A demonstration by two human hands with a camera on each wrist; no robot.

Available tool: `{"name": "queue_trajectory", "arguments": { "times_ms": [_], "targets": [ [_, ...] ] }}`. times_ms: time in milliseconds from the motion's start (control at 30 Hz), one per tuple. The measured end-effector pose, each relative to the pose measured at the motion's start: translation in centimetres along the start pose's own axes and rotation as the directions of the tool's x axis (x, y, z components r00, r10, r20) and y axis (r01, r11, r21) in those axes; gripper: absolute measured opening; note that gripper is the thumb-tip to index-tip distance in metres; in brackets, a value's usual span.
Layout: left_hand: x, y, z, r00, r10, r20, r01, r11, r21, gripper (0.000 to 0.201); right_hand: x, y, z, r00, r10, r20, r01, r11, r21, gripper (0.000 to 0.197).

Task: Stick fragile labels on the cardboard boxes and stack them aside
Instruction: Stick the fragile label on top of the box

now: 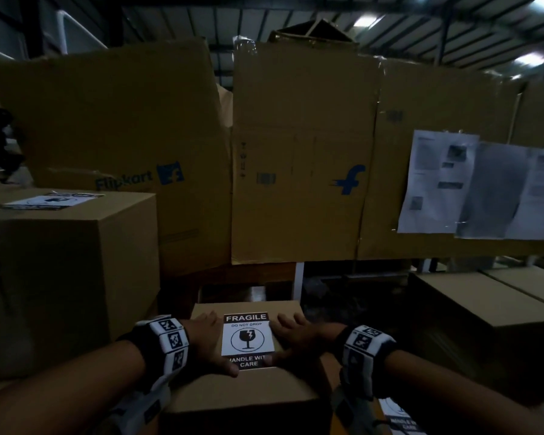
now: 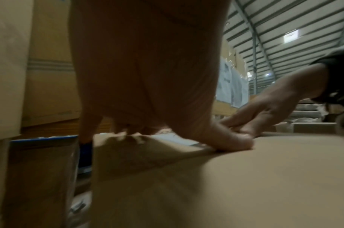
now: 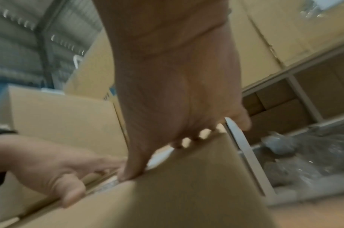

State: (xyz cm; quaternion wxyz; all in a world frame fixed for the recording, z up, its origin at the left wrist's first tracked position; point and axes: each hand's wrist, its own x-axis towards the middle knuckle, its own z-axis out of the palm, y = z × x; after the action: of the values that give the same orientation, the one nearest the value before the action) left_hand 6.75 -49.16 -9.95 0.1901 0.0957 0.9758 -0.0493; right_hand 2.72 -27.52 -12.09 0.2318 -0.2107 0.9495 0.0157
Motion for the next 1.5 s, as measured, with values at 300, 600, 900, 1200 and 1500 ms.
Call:
{"name": "queue_trajectory", "arguments": {
  "times_ms": [300, 600, 900, 1200, 1500],
  "targets": [
    [-1.3, -0.9, 1.4, 0.973, -0.215, -0.086, 0.167, 0.908, -0.385, 0.108, -1.6, 0.7, 3.7, 0.967, 0.187, -0.172, -0.097, 0.897, 0.432, 0.112],
    [-3.7, 1.2, 8.0, 0.843, -0.481, -0.241, 0.066, 0.537, -0.841, 0.11, -5.9, 0.7, 9.8, 0.846, 0.181, -0.502, 0.337, 0.548, 0.765, 0.121],
    [-15.0, 8.4, 11.1, 0.746, -0.553, -0.37, -0.193, 0.351, -0.916, 0.054, -15.4, -1.0, 15.7, 0.72, 0.258, -0.644, 0.485, 0.476, 0.733, 0.127],
    [-30.8, 10.2, 3.3, 0.485, -0.543, -0.685, -0.502, 0.469, -0.727, 0.075, -25.3, -2.3, 7.3, 0.572, 0.192, -0.797, 0.761, 0.238, 0.604, 0.084],
    [-41.0, 1.1, -0.4, 0.132, -0.731, -0.669, -0.553, 0.506, -0.662, 0.029, -29.4, -15.7, 0.6, 0.567, -0.142, -0.812, 0.818, -0.019, 0.575, 0.082]
  ]
}}
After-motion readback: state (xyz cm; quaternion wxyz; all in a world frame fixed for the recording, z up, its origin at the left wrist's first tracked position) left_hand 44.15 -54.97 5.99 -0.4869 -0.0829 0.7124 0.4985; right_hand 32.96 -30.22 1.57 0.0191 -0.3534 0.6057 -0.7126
